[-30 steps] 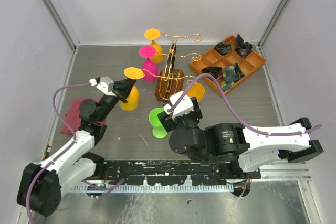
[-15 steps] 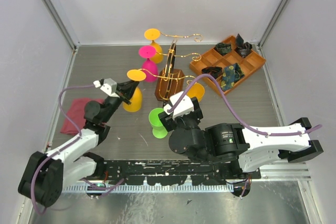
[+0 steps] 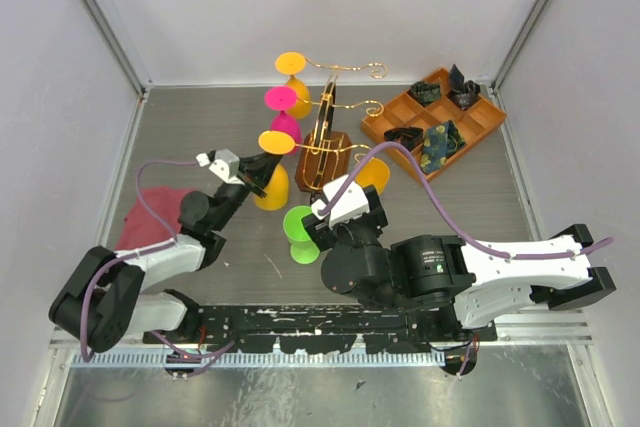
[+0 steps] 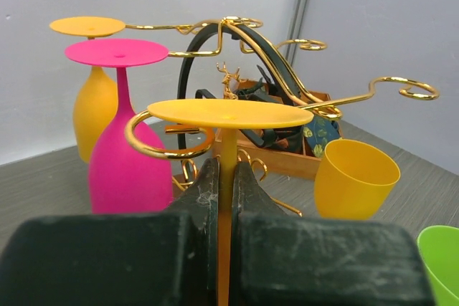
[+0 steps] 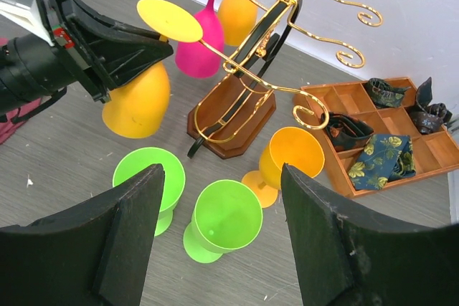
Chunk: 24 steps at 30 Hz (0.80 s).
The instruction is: Place the wine glass upside down on the wine glass rack
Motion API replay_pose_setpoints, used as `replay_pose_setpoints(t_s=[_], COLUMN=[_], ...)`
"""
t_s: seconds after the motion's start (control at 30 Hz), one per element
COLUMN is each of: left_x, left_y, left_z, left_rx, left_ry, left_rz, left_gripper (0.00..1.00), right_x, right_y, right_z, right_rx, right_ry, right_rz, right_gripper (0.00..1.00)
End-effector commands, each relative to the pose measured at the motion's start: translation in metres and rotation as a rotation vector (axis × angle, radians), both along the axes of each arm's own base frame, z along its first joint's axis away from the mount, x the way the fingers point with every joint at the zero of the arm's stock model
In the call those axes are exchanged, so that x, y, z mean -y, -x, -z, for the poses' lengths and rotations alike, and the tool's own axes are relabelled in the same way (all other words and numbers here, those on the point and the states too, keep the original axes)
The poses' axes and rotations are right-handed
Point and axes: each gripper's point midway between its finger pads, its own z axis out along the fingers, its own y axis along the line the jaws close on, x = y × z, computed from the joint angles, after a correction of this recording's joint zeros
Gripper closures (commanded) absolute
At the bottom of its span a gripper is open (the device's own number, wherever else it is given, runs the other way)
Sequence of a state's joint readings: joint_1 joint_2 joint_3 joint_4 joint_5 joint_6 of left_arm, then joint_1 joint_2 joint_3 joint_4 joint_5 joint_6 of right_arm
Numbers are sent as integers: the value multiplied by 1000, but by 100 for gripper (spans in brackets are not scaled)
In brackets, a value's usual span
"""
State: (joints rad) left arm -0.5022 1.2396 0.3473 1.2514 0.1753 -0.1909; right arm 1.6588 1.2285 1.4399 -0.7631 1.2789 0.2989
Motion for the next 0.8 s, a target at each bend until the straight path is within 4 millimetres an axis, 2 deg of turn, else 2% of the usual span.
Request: replay_pose_setpoints(t_s=[0.0,0.17,0.33,0.53,0.77], left_x=[8,16,16,7,-11], left_y=[-6,-12,-23,-36,-38], left_z=[-20,-18,-19,-16,-16], left_rx=[78,83,87,82,94], left_ry=[38,41,53,43,28], left_rz=[-21,-29,-67,-147,-240], left_gripper=[100,100,100,100,100], right_x=[9,13,15,18,17], right_y=[-2,-2,-3,-3,-4], right_z=[-11,-11,-10,-11,-10], right_rx=[11,11,13,15,21], right_ry=[-50,-52,-52,-54,-47], right_rz=[34,37,41,46,54], right_gripper=[28,28,28,28,27])
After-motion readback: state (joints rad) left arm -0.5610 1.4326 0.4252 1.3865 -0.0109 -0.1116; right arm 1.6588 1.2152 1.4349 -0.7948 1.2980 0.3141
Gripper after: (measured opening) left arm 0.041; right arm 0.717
